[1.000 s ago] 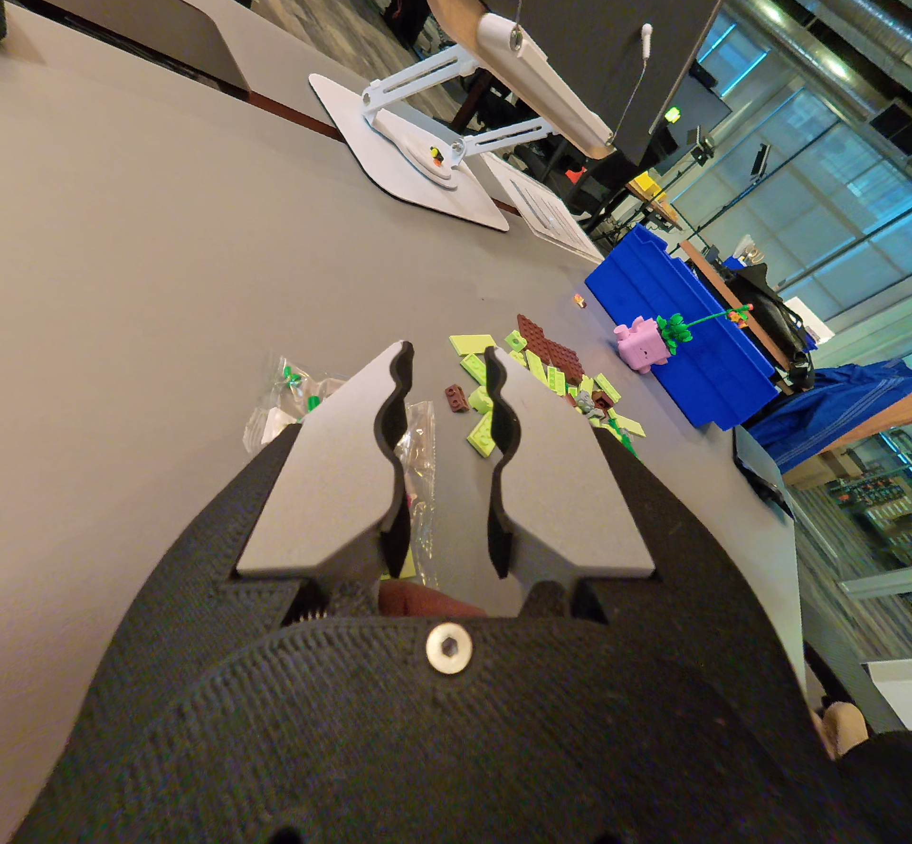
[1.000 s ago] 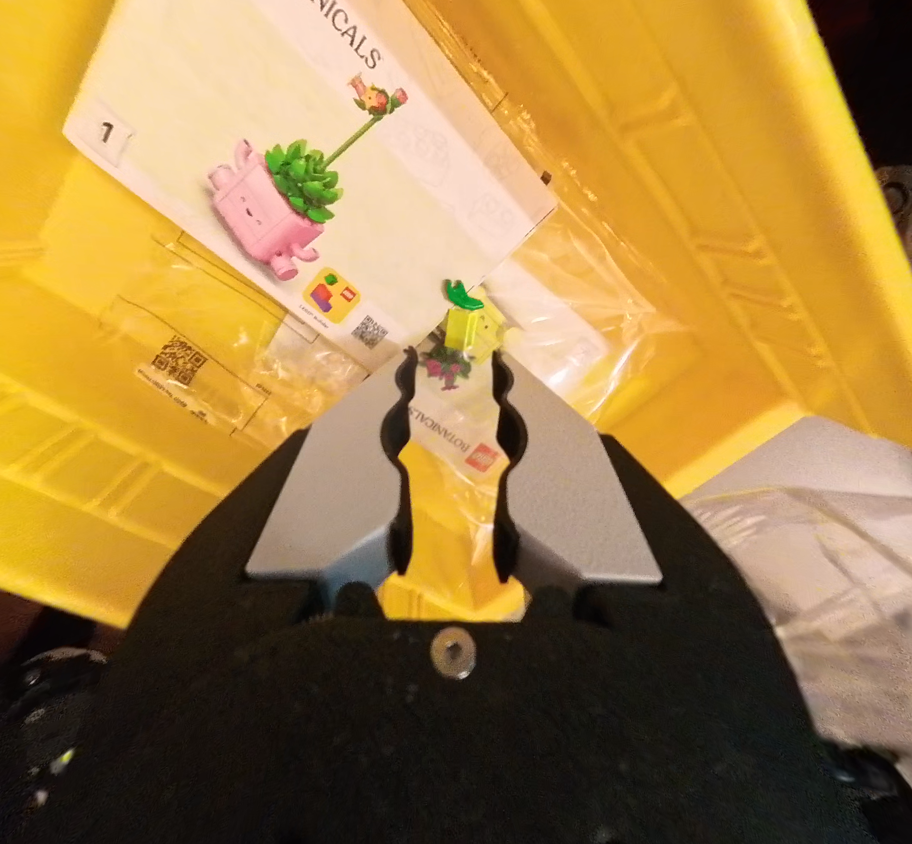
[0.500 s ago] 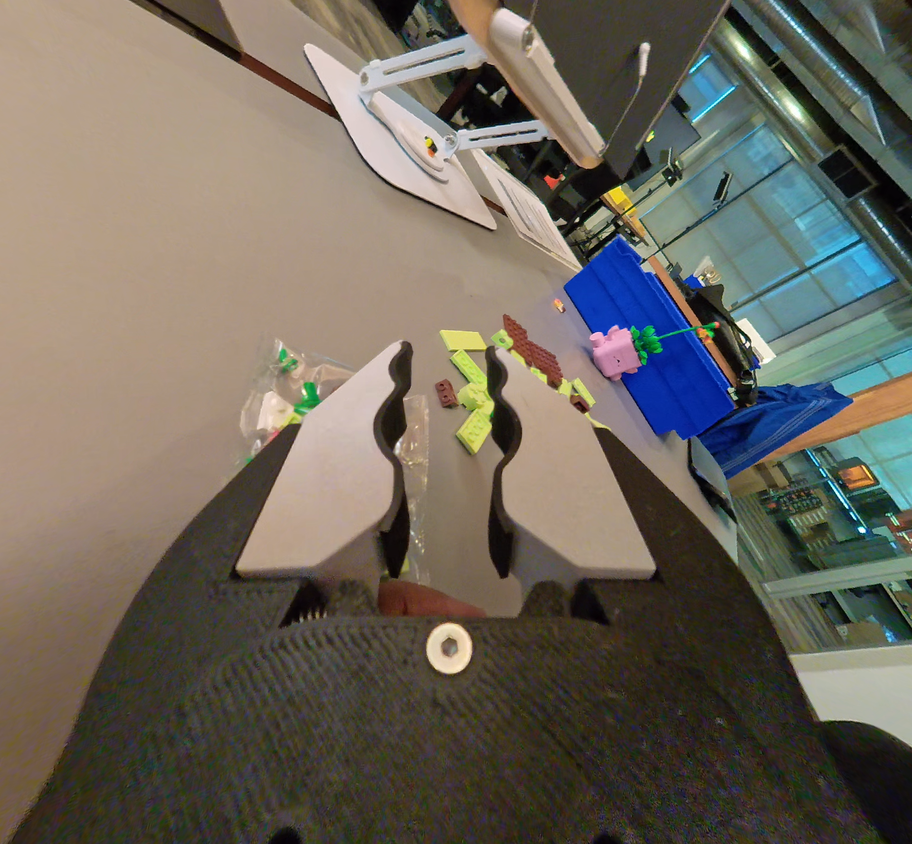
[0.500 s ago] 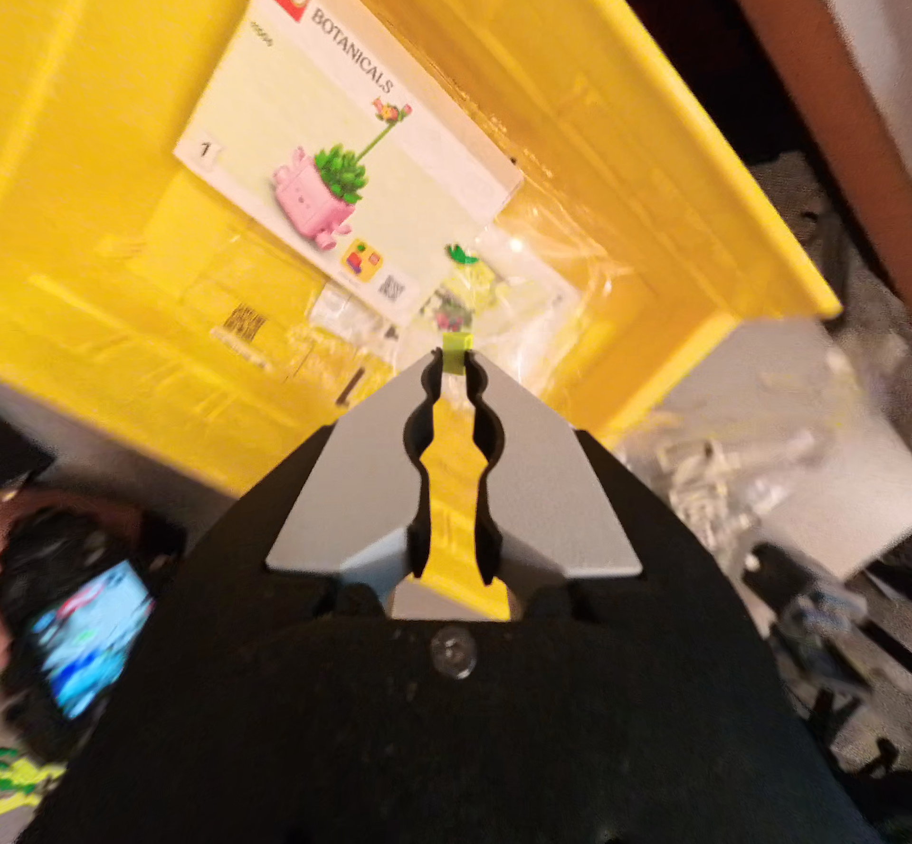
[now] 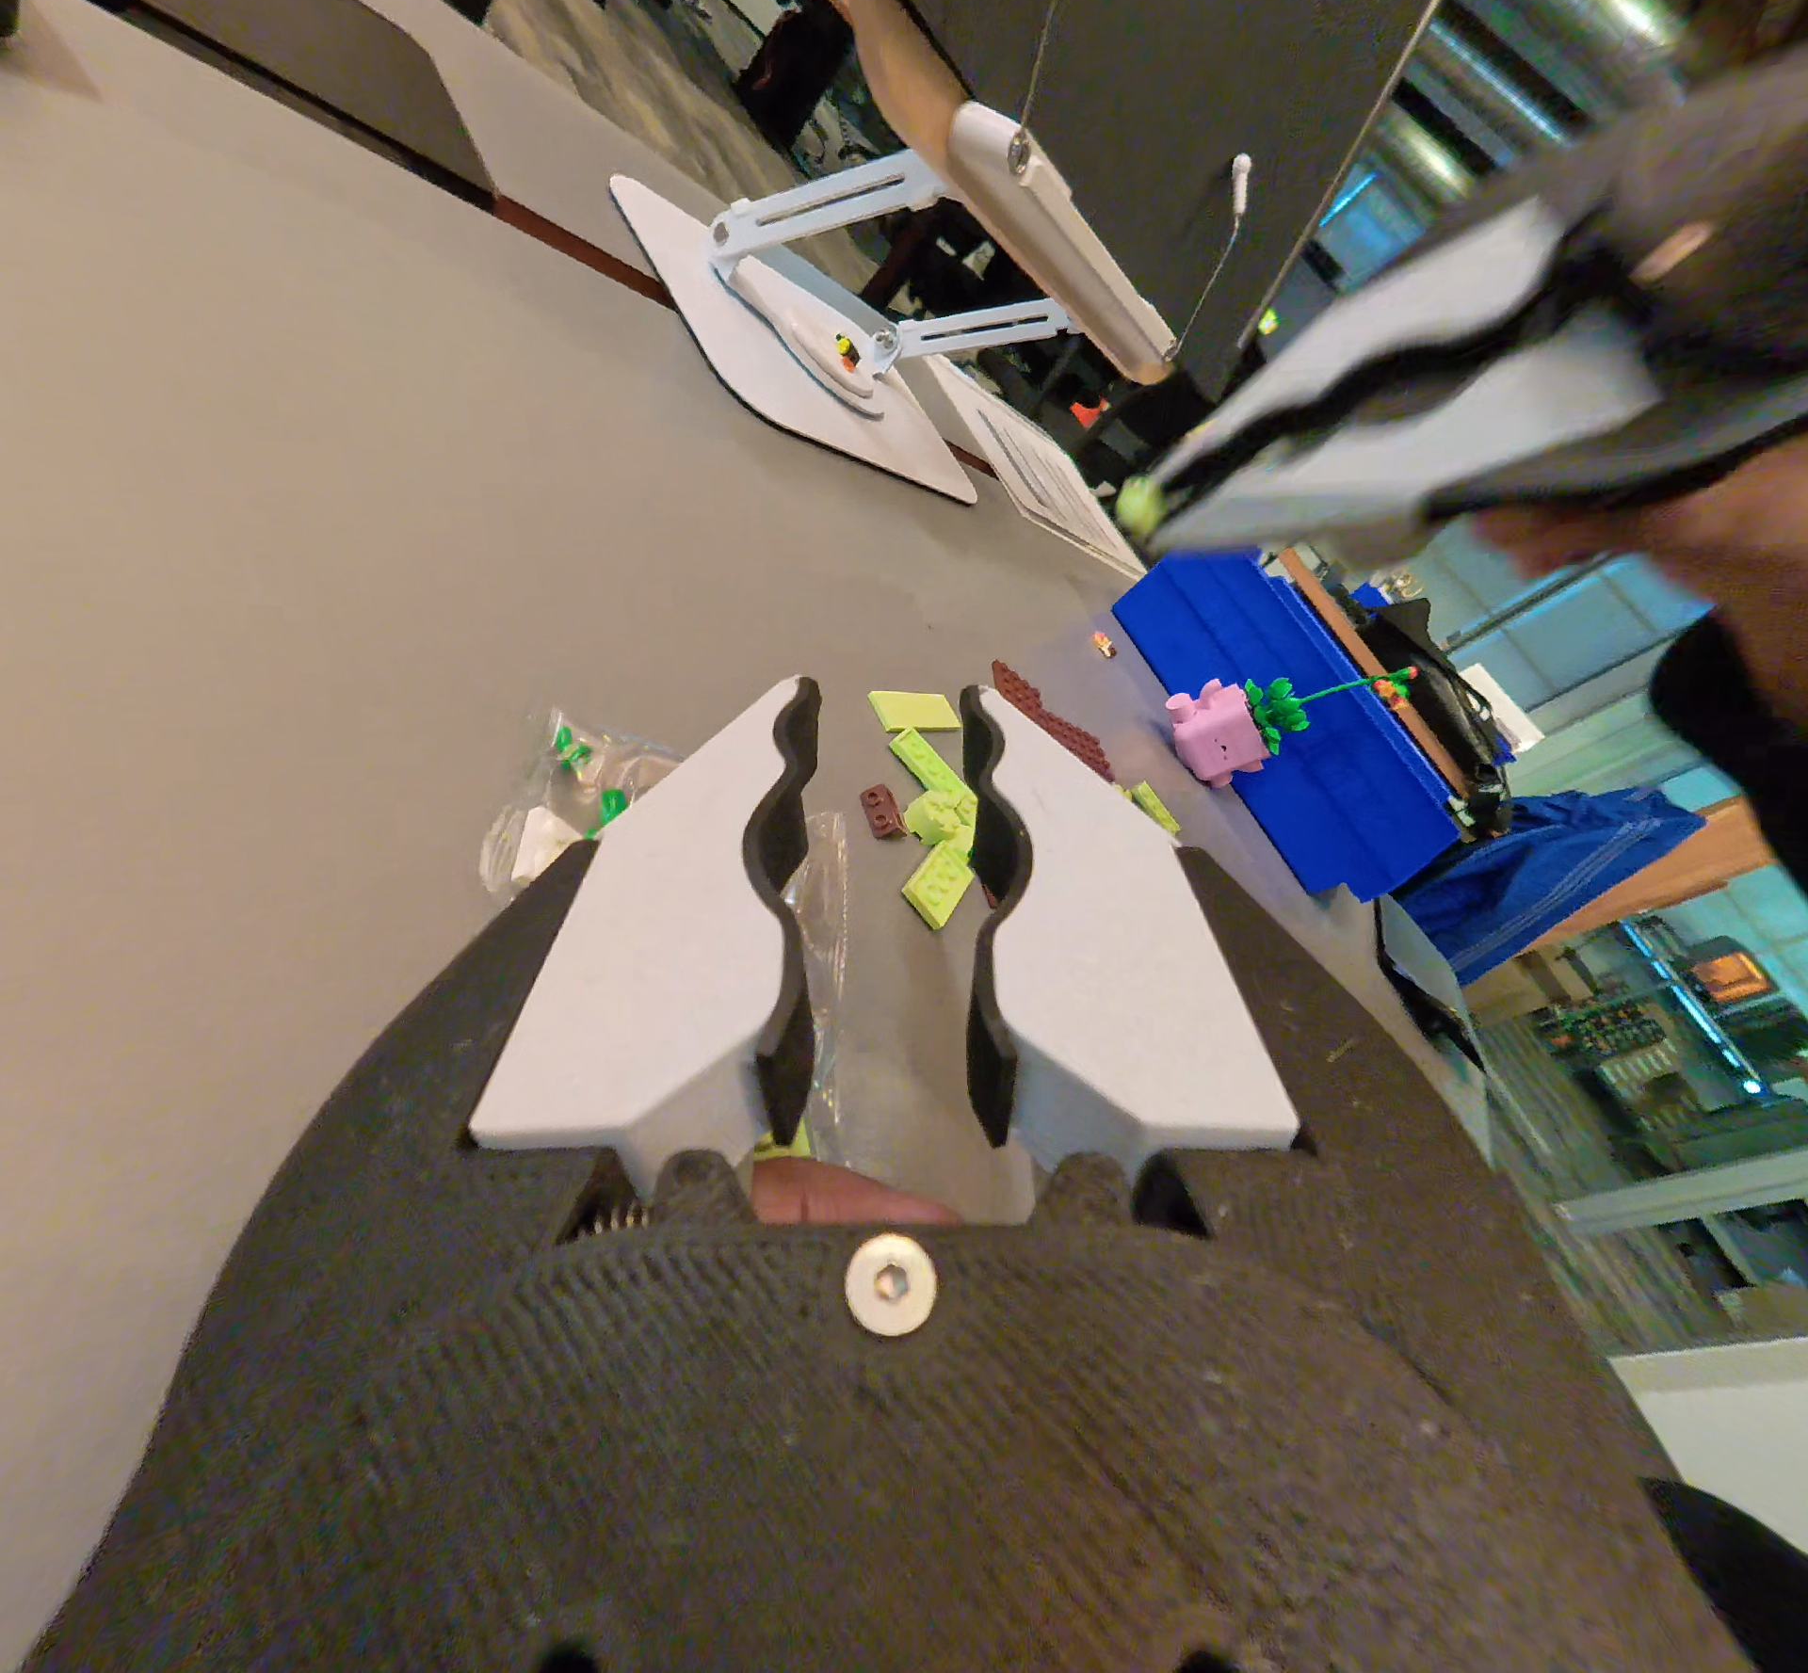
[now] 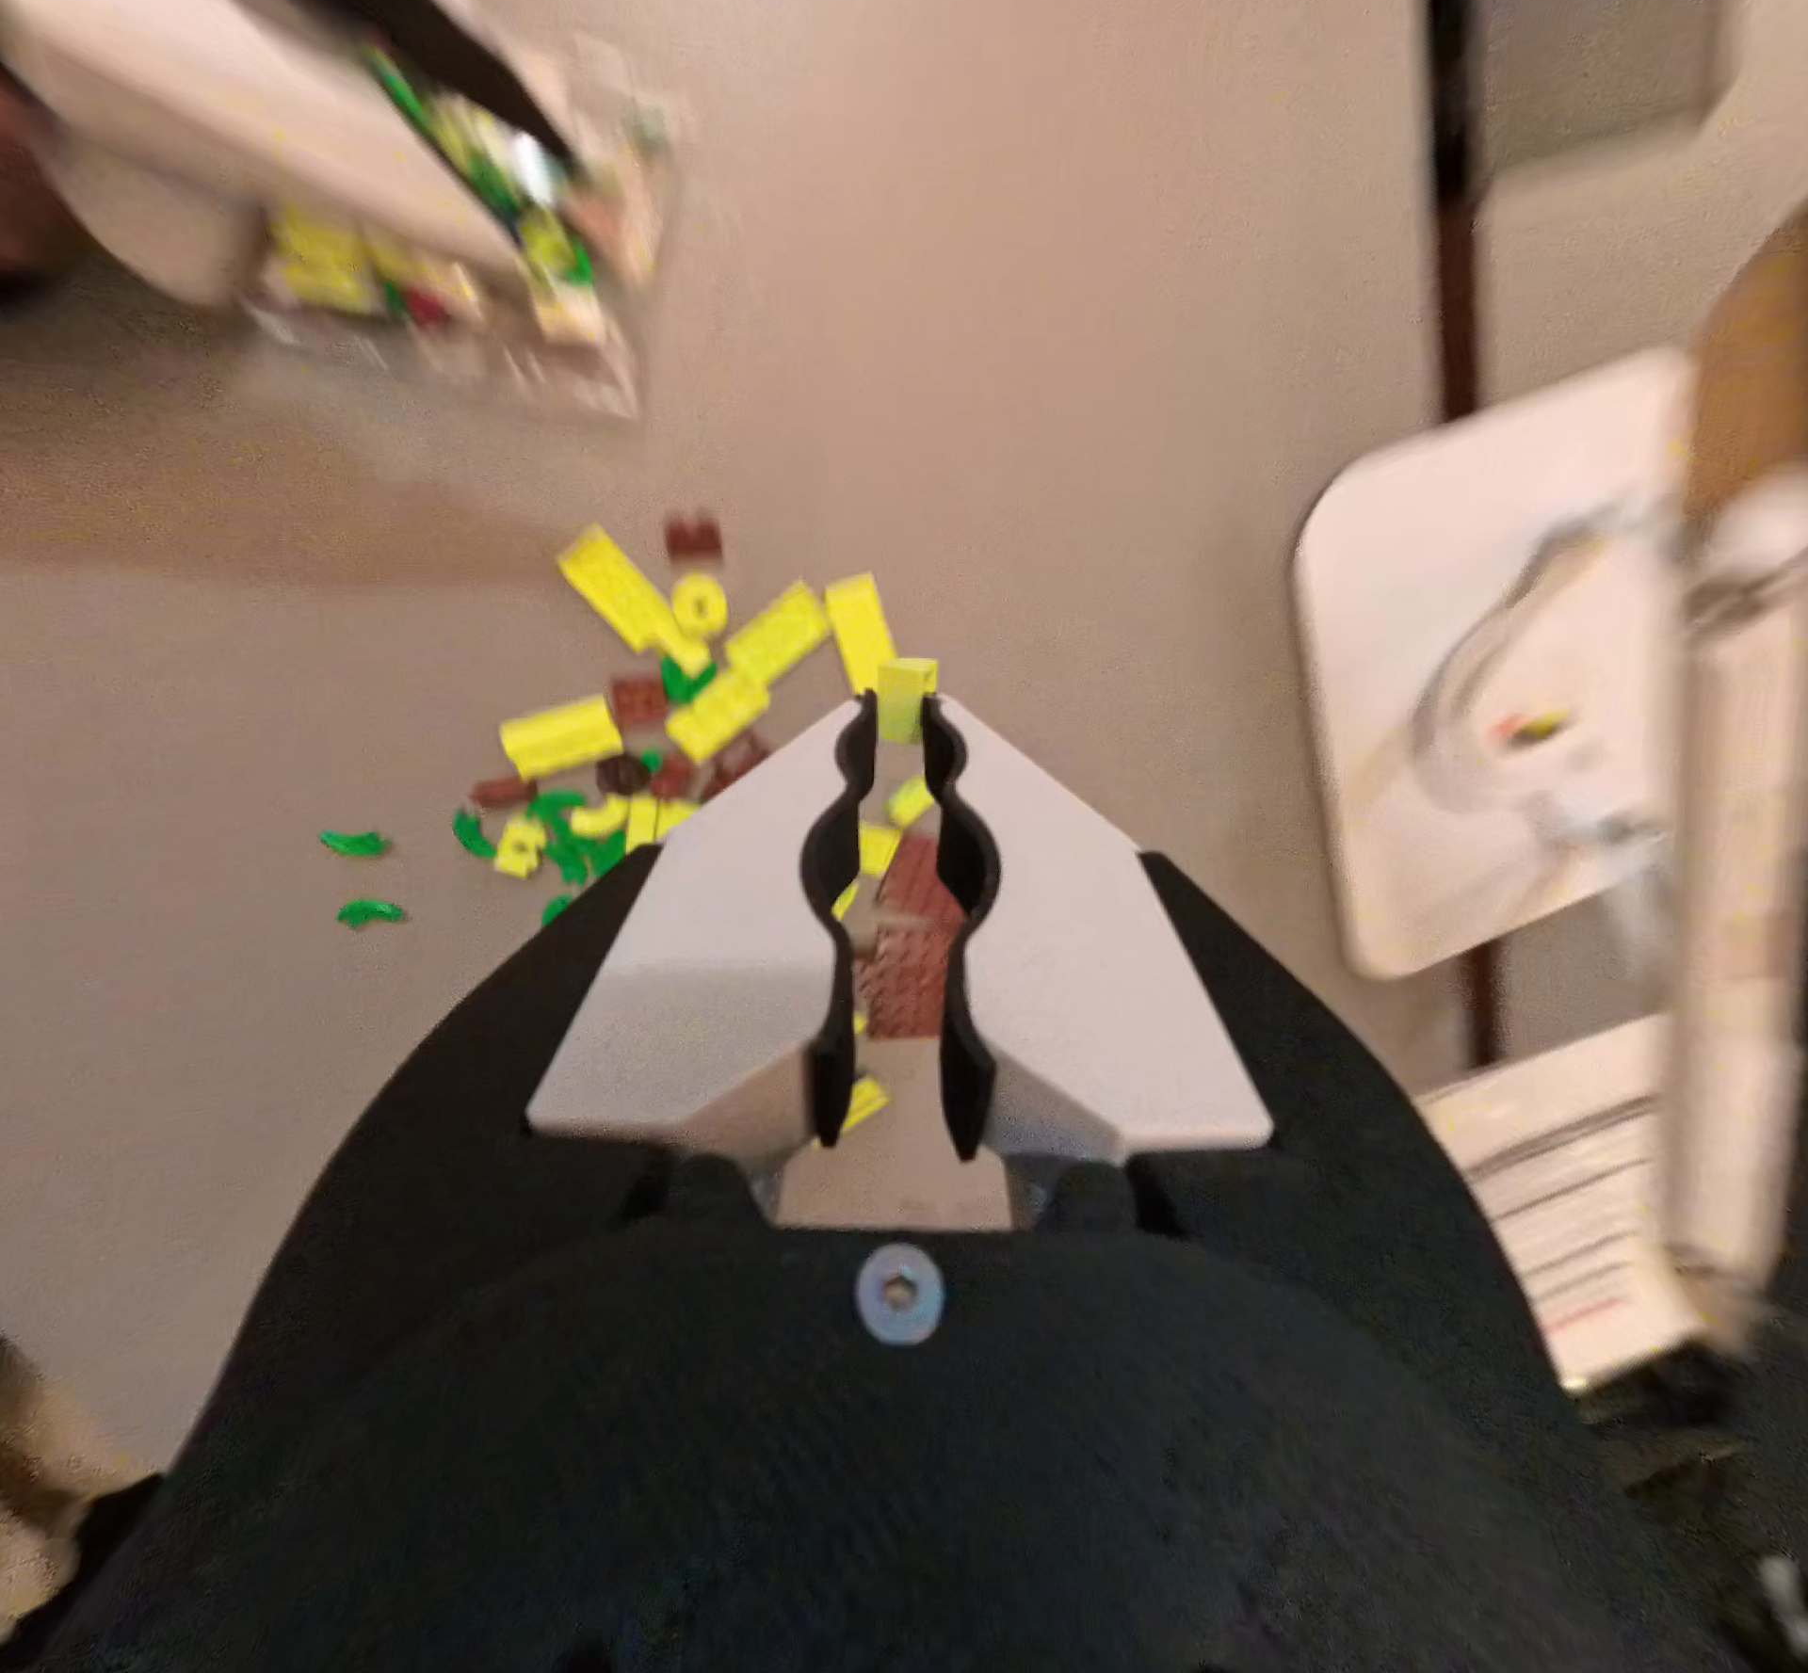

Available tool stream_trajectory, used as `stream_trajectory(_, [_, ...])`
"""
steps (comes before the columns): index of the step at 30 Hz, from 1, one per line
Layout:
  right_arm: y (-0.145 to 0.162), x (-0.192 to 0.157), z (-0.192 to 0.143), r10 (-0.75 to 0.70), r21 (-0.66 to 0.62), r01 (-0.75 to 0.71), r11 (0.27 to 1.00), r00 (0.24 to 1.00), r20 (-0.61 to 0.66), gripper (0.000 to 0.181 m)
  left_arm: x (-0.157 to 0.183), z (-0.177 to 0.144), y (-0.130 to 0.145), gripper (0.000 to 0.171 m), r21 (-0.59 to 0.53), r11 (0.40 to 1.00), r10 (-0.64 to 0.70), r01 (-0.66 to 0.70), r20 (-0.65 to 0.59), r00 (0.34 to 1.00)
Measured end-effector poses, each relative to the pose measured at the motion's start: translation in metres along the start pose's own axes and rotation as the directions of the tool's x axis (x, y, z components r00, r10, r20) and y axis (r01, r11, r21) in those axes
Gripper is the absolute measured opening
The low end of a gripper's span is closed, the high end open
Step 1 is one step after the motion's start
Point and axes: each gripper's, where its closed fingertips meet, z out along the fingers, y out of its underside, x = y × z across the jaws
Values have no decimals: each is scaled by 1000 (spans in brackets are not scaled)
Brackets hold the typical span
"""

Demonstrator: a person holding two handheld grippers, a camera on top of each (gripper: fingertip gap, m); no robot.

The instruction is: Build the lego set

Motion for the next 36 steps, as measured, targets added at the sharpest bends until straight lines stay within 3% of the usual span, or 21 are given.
stream_trajectory(2, [51, -4, 29, 73, -49, -70, 996, 996, 43, 7, 2, 0, -1, 27, 7, 1000, 21, -21, 0, 1000])
stream_trajectory(5, [88, -7, 56, 92, -69, -89, 994, 995, 50, 7, 5, 0, -1, 27, 14, 999, 49, -49, -1, 999])
stream_trajectory(10, [87, -9, 62, 78, -54, -74, 996, 993, 86, 9, 7, -2, -2, 27, 29, 997, 65, -65, -7, 998])
stream_trajectory(15, [60, 2, 36, 56, -17, -55, 998, 995, 79, 17, 8, -2, -2, 27, 26, 998, 59, -58, -18, 998])
stream_trajectory(18, [13, 1, 9, 3, 77, -7, 997, 999, 54, 14, 8, -1, -1, 27, 21, 998, 58, -57, -22, 998])
stream_trajectory(21, [-68, -18, -24, -125, 234, 115, 965, 992, 25, 12, 10, 1, 0, 27, 16, 999, 50, -49, -29, 998])
stream_trajectory(24, [-159, -58, -53, -302, 385, 276, 880, 953, 7, 12, 10, 2, 1, 27, 7, 999, 38, -38, -32, 999])
stream_trajectory(27, [-236, -112, -61, -509, 479, 434, 763, 860, 31, 14, 4, 2, 3, 27, -8, 1000, -9, 9, -26, 1000])
stream_trajectory(31, [-312, -177, -22, -709, 475, 592, 651, 697, 103, 18, 2, 1, 1, 28, 0, 999, -47, 47, -35, 998])
stream_trajectory(33, [-332, -208, 10, -789, 448, 665, 597, 589, 177, 30, -3, 3, 5, 35, -20, 997, -75, 75, -13, 997])
stream_trajectory(36, [-351, -234, 61, -879, 400, 783, 476, 432, 201, 28, -6, 3, 6, 37, -30, 994, -109, 109, -11, 994])
